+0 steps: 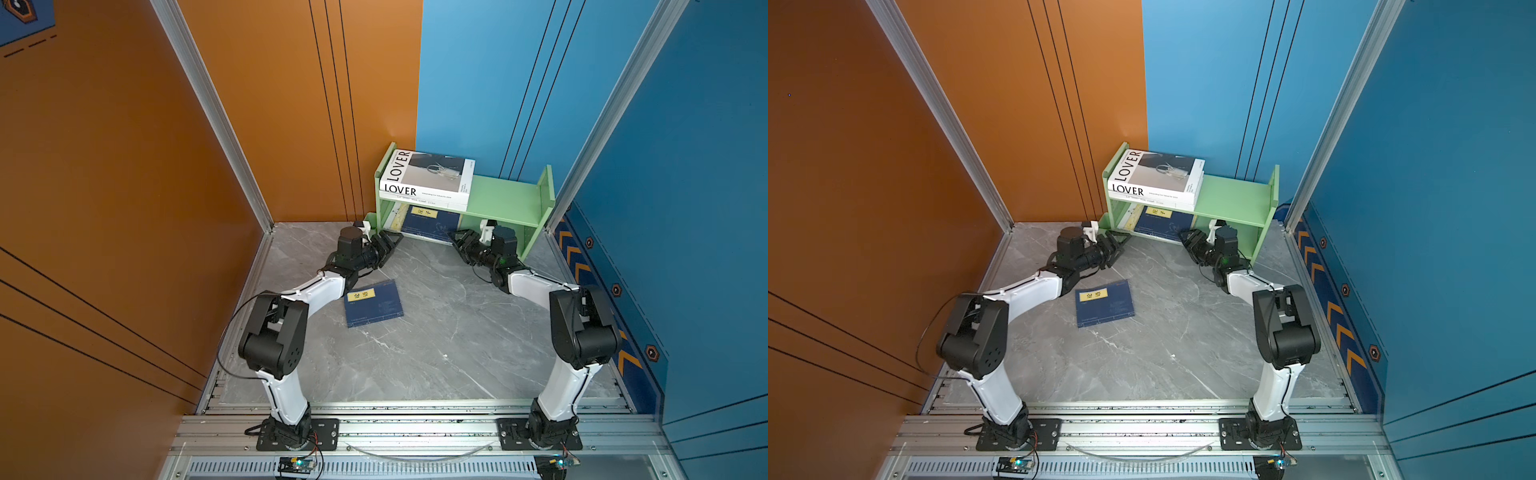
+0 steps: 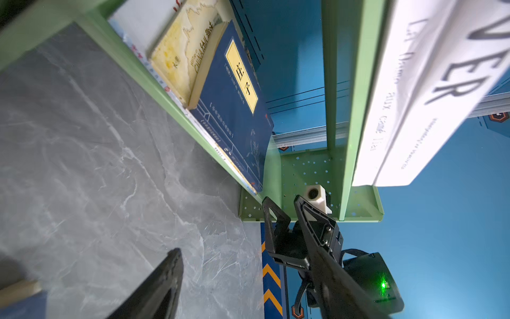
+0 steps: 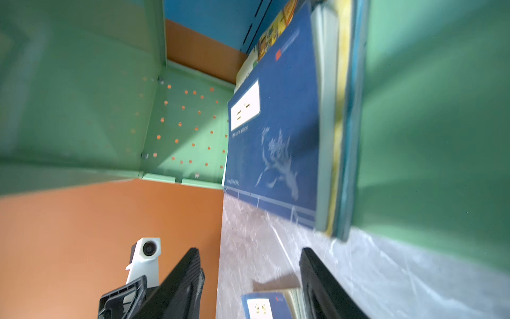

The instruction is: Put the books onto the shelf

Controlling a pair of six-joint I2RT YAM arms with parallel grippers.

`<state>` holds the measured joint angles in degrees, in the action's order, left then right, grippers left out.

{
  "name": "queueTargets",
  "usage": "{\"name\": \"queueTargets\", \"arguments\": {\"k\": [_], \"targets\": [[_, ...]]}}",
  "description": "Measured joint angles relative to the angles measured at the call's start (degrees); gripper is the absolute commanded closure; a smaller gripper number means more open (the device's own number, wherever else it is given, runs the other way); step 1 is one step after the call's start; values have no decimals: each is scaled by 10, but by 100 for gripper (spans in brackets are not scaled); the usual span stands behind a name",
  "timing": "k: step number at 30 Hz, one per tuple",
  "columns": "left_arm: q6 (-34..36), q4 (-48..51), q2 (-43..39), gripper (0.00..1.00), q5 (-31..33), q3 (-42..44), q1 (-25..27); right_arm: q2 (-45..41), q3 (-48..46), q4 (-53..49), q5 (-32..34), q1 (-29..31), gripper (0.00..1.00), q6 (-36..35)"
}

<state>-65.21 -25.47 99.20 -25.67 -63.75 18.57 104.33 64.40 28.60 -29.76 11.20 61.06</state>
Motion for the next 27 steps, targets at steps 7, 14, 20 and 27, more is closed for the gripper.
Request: {"name": "queueTargets", "arguments": {"k": [7, 14, 20, 27], "targets": [[120, 150, -159, 20, 84, 84, -9, -98, -49, -101, 33, 44, 35, -84], [194, 280, -272, 20, 177, 180, -10, -207, -80, -225, 184, 170, 15, -202], [200, 322, -281, 20, 210, 269, -9, -171, -81, -247, 239, 232, 10, -215], [209, 325, -282, 17, 238, 300, -9, -17, -63, -277, 265, 289, 11, -176]]}}
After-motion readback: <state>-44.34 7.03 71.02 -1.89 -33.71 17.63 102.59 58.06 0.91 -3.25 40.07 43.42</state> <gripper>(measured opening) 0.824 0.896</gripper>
